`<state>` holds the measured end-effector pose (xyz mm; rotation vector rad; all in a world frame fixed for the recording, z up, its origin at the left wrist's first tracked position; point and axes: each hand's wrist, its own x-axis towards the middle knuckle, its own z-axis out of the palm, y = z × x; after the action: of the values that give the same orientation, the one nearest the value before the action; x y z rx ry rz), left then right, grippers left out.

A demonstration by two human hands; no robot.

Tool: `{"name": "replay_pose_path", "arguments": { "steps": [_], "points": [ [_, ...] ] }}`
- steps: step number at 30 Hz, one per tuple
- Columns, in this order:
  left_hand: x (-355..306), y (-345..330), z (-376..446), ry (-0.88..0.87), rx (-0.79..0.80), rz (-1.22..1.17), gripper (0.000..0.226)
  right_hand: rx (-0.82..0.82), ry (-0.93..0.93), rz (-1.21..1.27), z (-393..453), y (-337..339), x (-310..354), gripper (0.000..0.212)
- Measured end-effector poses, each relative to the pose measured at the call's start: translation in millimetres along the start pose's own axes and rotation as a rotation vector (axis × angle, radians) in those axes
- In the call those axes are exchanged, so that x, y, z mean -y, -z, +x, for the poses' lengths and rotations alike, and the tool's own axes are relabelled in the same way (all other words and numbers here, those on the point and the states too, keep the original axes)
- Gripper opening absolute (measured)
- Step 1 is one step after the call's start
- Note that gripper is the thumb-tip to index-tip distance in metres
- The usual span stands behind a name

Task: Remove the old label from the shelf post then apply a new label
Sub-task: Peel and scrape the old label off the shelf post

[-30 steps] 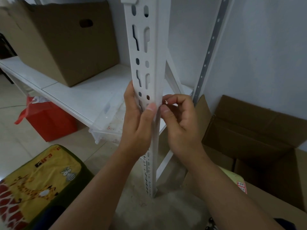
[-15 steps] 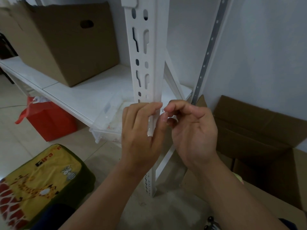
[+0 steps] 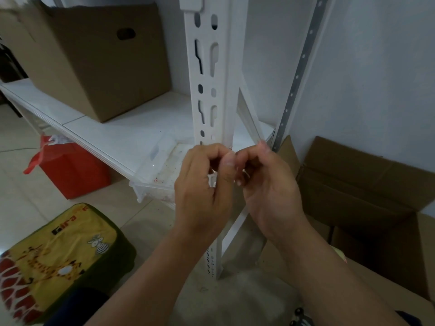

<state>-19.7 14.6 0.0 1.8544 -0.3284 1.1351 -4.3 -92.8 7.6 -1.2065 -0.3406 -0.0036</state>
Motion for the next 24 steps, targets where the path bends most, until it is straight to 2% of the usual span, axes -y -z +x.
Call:
{"name": "replay_pose_path", "arguments": {
  "steps": [2, 4, 8, 13, 19, 24],
  "points": [
    [-7, -1, -1, -0.015, 0.042, -0.062, 0.015, 0.005, 0.003, -0.061, -1, -3, 0, 0.058],
    [-15, 0, -1, 0.046, 0.060, -0.170, 0.011, 0.017, 0.009, -0.100, -2, -5, 1, 0.072],
    [-25, 3, 0, 0.236, 0.111, -0.449, 0.011, 0.013, 0.026, -0.058, -2, -5, 5, 0.060],
    [-30, 5, 3, 0.370, 0.120, -0.599, 0.015, 0.051, 0.006, -0.005, 1, 0, 4, 0.077],
    [-27, 6, 3, 0.334, 0.110, -0.532, 0.013, 0.051, -0.010, 0.009, 0, 2, 3, 0.073],
    [-23, 5, 2, 0.243, 0.125, -0.405, 0.017, -0.028, 0.011, -0.064, 0, 0, 6, 0.057]
  ]
}}
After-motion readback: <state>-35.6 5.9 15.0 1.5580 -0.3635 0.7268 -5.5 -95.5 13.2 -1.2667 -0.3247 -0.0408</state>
